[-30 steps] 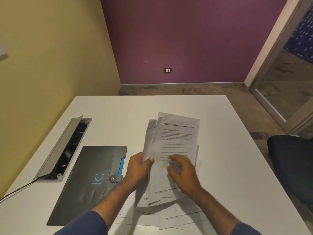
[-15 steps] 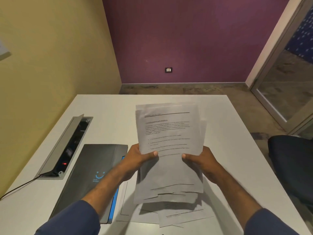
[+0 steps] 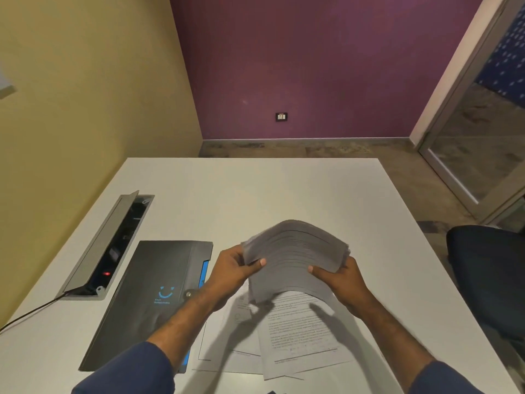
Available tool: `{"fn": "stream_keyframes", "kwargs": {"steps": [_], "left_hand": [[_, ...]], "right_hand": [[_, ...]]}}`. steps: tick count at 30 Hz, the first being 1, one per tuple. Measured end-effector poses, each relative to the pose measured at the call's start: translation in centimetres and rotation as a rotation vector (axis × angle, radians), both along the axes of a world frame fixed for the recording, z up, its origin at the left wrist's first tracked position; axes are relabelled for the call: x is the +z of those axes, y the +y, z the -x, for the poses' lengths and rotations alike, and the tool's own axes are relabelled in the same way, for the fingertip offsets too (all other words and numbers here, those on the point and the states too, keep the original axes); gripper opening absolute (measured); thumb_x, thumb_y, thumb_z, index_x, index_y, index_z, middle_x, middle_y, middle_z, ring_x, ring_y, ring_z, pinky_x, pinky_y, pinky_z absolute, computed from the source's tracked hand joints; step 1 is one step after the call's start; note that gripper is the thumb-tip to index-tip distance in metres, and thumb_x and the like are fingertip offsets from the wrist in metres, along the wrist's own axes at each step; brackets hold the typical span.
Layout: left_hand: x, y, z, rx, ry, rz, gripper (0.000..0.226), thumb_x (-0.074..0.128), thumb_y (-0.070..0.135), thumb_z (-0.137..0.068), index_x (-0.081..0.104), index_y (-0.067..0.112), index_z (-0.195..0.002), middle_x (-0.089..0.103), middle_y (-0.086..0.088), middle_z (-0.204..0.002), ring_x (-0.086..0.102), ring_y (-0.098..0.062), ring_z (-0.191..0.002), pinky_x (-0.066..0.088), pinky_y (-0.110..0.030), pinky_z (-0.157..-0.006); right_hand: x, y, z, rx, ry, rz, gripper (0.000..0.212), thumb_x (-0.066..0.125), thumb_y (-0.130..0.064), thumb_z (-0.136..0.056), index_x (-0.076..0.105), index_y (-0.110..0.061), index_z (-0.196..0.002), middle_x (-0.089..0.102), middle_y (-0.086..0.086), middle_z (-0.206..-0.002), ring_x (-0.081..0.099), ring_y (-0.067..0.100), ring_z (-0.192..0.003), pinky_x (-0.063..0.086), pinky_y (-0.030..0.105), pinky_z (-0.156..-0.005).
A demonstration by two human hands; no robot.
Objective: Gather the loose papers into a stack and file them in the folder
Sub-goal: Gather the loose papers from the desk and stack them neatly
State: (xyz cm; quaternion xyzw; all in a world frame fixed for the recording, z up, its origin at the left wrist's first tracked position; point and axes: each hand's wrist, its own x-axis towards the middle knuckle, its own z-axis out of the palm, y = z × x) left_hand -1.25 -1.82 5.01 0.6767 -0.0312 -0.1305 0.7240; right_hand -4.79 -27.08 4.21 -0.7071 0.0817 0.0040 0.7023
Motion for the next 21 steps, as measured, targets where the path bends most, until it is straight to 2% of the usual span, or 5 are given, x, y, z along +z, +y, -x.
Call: {"fn": "stream_keyframes", "kwargs": {"steps": [5,9,13,17,21], "left_hand": [[-0.9,-1.7,0.0,0.176,-0.018,-0.099,0.023,0.071,0.020,-0.090,0.079,0.039,-0.082,0.080,0.005,-0.093,0.075,-0.016,-0.092,0.061,-0.027,-0.075],[-1.7,-1.7,-0.2,0.169,-0.036,-0.126,0.020,0.070,0.017,-0.090,0.076,0.033,-0.102,0.079,0.007,-0.100,0.074,-0.009,-0.091,0.058,-0.018,-0.074],[-4.8,-1.1,0.3,0.283,0.073,-0.538,0.044,0.075,0.016,-0.083,0.060,0.020,-0.125,0.070,0.002,-0.113,0.069,-0.004,-0.076,0.056,-0.022,-0.070],[-8.7,-1.3,2.2,0.188,0.164,-0.902,0.060,0.077,0.032,-0.079,0.056,0.012,-0.131,0.066,-0.008,-0.123,0.064,-0.020,-0.104,0.049,-0.030,-0.084],[-10.6,-3.4,3.7,0.094,0.253,-0.974,0.069,0.076,0.050,-0.073,0.055,0.012,-0.126,0.064,-0.006,-0.125,0.063,-0.025,-0.111,0.052,-0.033,-0.086]], "right_hand": [[-1.1,-0.4,-0.1,-0.114,0.038,0.061,0.021,0.070,-0.005,-0.085,0.069,-0.013,-0.104,0.073,0.005,-0.096,0.069,0.023,-0.092,0.057,0.032,-0.079],[-0.6,-1.7,-0.3,-0.132,-0.005,0.158,0.014,0.068,-0.009,-0.087,0.071,-0.021,-0.094,0.075,0.001,-0.090,0.072,0.014,-0.079,0.058,0.026,-0.067],[-0.2,-3.7,-0.1,-0.186,-0.036,0.230,0.024,0.066,-0.006,-0.088,0.070,-0.030,-0.082,0.074,-0.010,-0.080,0.069,-0.001,-0.067,0.056,0.017,-0.060],[-0.6,-5.9,0.0,-0.235,-0.017,0.268,0.024,0.066,-0.005,-0.087,0.069,-0.028,-0.080,0.071,-0.008,-0.076,0.066,0.006,-0.065,0.054,0.018,-0.058],[-1.7,-8.1,0.2,-0.266,0.038,0.243,0.018,0.065,-0.004,-0.087,0.069,-0.021,-0.090,0.070,-0.006,-0.080,0.065,0.012,-0.071,0.054,0.022,-0.062]]}}
